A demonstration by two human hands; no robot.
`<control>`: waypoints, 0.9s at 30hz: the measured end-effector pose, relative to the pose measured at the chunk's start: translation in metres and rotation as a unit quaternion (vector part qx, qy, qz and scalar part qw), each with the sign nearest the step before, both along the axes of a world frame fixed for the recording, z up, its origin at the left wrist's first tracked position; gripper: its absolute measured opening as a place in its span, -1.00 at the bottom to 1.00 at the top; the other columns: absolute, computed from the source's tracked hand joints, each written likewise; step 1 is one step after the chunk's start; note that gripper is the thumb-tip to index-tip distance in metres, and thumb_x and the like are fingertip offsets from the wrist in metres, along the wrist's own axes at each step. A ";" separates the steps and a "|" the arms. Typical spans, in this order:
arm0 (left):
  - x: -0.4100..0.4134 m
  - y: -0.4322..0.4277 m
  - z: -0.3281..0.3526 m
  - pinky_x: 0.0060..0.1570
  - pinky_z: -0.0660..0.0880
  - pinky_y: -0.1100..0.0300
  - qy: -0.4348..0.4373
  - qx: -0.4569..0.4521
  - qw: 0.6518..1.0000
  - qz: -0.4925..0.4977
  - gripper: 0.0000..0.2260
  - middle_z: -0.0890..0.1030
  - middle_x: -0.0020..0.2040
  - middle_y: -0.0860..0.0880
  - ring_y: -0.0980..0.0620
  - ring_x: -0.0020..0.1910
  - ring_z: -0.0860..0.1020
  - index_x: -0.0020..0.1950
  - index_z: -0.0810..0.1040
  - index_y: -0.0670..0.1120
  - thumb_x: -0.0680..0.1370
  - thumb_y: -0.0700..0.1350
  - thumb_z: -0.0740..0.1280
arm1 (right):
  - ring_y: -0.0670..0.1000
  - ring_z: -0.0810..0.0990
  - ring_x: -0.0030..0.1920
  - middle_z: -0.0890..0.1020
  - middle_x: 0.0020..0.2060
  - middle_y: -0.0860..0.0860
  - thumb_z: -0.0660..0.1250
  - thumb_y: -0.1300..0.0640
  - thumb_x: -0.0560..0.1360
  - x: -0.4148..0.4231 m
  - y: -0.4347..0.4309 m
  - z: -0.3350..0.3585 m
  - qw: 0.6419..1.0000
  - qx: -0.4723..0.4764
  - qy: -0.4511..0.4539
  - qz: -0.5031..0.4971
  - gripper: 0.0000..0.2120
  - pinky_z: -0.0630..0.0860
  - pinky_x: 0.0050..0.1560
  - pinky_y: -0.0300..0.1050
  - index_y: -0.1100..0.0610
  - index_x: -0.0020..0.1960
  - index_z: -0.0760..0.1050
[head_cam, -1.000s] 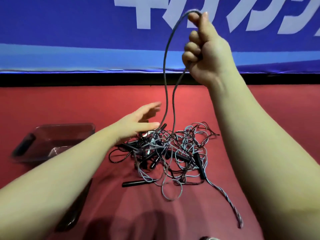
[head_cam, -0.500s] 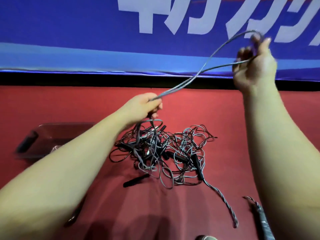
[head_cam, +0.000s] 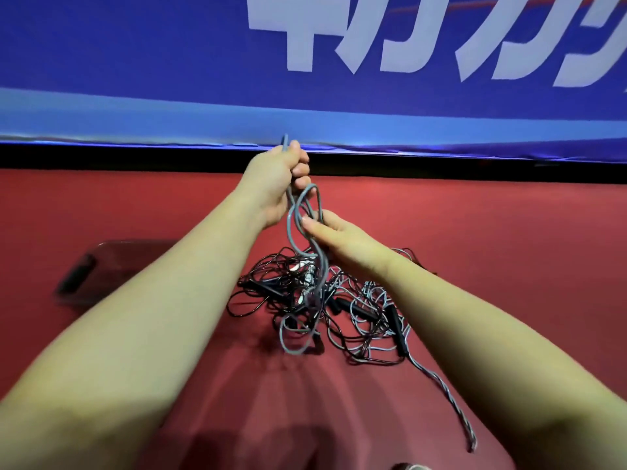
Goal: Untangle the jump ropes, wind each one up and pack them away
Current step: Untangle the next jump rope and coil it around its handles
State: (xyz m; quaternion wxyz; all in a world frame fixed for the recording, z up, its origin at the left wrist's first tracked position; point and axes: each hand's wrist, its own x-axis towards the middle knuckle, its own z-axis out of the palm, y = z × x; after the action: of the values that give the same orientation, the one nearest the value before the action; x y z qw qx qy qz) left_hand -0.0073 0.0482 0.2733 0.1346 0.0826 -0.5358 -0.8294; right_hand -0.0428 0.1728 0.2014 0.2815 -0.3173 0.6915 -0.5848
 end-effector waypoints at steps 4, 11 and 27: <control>-0.003 -0.013 -0.005 -0.44 0.37 0.30 0.025 0.025 0.998 0.056 -0.72 0.26 -0.57 0.09 0.15 -0.59 0.24 -0.22 0.30 -0.08 0.68 -0.08 0.04 | -0.21 0.41 -0.47 0.50 -0.41 -0.15 0.27 0.22 0.54 -0.013 0.013 -0.006 0.999 0.013 -0.022 0.030 -0.79 0.31 -0.42 -0.35 0.07 0.15 0.36; -0.005 -0.080 0.004 -0.48 0.32 0.35 0.080 0.212 0.966 0.122 -0.65 0.25 -0.61 0.08 0.16 -0.65 0.25 -0.28 0.30 -0.06 0.68 -0.02 0.02 | -0.14 0.28 -0.54 0.37 -0.62 -0.17 0.07 -0.09 0.62 -0.014 0.038 -0.024 0.941 0.317 0.096 0.063 -0.61 0.23 -0.53 -0.36 0.13 -0.07 0.55; 0.018 -0.097 -0.100 -0.02 0.39 0.04 -0.347 -0.055 0.933 0.072 -0.56 0.50 -0.24 -0.05 -0.03 -0.24 0.50 -0.22 0.37 -0.11 0.64 0.17 -0.01 | -0.16 0.14 -0.61 0.27 -0.59 -0.12 0.05 -0.01 0.64 -0.029 0.011 -0.013 0.974 0.018 -0.218 -0.067 -0.69 0.11 -0.62 -0.35 0.10 -0.20 0.37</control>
State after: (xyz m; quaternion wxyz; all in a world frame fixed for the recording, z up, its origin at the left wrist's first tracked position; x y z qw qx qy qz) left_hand 0.0107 -0.0490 0.1736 0.0042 0.3966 -0.5867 -0.7060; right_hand -0.0718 0.1838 0.1888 0.3908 -0.1303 0.6435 -0.6451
